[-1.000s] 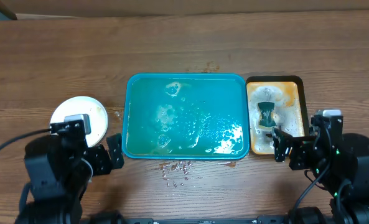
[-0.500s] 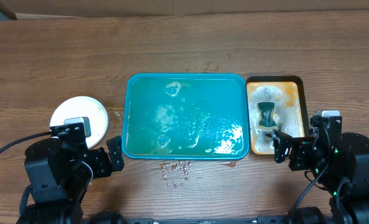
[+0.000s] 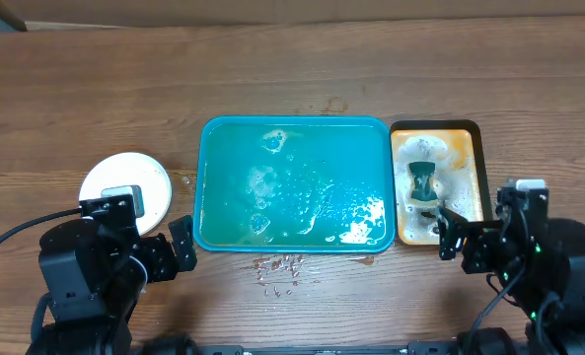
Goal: Clean dirty plates on tray and stack at the side
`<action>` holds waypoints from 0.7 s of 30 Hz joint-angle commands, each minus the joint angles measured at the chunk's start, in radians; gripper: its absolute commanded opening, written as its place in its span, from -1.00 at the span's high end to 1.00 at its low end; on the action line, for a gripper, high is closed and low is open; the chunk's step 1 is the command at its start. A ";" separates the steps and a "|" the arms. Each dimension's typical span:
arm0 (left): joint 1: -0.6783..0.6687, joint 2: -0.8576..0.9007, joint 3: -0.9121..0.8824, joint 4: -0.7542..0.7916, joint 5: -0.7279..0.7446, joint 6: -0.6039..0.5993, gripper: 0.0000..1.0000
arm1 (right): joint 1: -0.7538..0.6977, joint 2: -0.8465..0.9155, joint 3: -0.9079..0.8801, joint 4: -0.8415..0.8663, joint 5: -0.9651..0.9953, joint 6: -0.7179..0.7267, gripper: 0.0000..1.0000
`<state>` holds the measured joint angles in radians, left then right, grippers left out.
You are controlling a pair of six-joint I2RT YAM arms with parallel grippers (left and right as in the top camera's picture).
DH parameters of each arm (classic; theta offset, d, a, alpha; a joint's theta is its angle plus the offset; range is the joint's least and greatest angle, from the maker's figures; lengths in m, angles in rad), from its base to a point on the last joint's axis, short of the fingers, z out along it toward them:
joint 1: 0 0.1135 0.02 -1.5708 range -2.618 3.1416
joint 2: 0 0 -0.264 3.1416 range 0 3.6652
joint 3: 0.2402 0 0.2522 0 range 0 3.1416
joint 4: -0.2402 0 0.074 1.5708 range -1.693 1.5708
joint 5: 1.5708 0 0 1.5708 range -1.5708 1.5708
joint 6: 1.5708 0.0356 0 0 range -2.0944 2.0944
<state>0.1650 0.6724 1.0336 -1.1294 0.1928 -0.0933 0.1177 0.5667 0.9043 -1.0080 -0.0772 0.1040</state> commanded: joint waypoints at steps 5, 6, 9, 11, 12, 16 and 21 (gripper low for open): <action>-0.005 0.002 -0.005 0.000 -0.011 0.027 -0.99 | -0.001 -0.207 -0.120 0.198 0.043 -0.008 -1.00; -0.005 0.002 -0.005 0.000 -0.011 0.027 -0.99 | -0.001 -0.235 -0.148 0.237 0.042 -0.007 -1.00; -0.005 0.002 -0.005 0.000 -0.011 0.027 -1.00 | 0.000 -0.329 -0.266 0.394 0.028 -0.007 -1.00; -0.005 0.002 -0.005 0.000 -0.011 0.027 -0.99 | 0.000 -0.381 -0.347 0.499 0.020 -0.007 -1.00; -0.005 0.002 -0.005 0.000 -0.011 0.027 -1.00 | 0.000 -0.403 -0.388 0.552 0.013 -0.007 -1.00; -0.005 0.002 -0.005 0.000 -0.011 0.027 -1.00 | 0.000 -0.468 -0.556 0.784 -0.014 -0.007 -1.00; -0.005 0.002 -0.005 0.000 -0.011 0.027 -1.00 | 0.000 -0.559 -0.732 1.014 -0.013 -0.007 -1.00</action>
<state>0.1650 0.6750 1.0325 -1.1297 0.1921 -0.0933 0.1181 0.0628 0.2382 -0.0544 -0.0818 0.1013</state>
